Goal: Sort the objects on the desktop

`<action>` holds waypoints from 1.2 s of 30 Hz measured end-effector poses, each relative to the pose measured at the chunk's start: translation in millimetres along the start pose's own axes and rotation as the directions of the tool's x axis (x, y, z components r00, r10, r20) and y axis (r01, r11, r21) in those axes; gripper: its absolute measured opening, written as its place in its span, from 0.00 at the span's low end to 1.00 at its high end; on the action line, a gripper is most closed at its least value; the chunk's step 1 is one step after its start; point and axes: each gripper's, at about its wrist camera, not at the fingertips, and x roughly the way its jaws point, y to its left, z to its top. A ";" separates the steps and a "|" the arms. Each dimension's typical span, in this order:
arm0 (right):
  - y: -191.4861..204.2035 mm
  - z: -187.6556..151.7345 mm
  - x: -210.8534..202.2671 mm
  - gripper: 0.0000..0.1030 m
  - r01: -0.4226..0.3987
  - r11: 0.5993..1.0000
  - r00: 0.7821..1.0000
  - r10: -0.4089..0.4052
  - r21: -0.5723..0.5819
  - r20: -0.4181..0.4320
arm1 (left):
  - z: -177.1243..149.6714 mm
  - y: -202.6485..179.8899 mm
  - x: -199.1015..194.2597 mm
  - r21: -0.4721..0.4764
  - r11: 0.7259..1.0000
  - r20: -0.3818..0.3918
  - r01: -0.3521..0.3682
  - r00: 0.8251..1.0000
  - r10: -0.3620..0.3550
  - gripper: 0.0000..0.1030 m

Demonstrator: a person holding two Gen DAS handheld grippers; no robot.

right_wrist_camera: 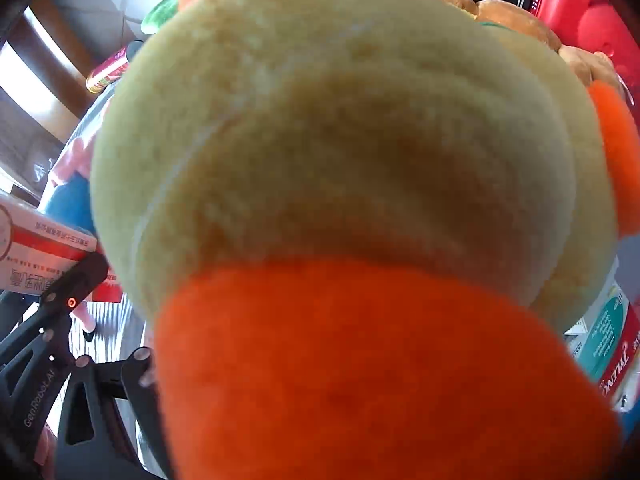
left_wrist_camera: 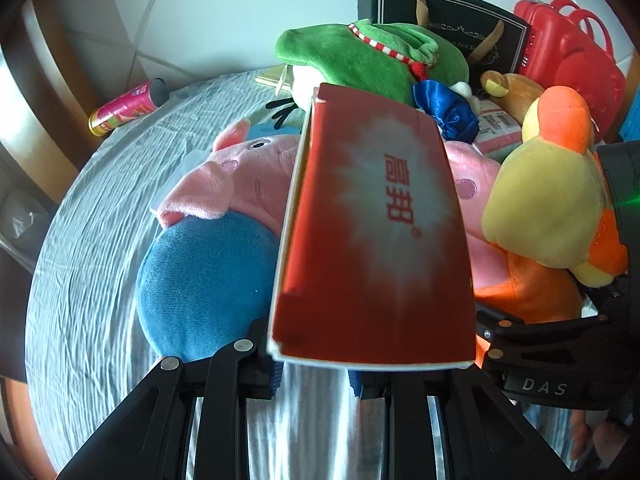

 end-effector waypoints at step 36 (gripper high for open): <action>7.3 -123.0 -60.8 0.81 0.010 1.000 0.999 -0.010 -0.019 -0.036 | -89.4 -10.5 -87.9 -0.011 1.000 0.015 -0.001 1.000 0.001 0.24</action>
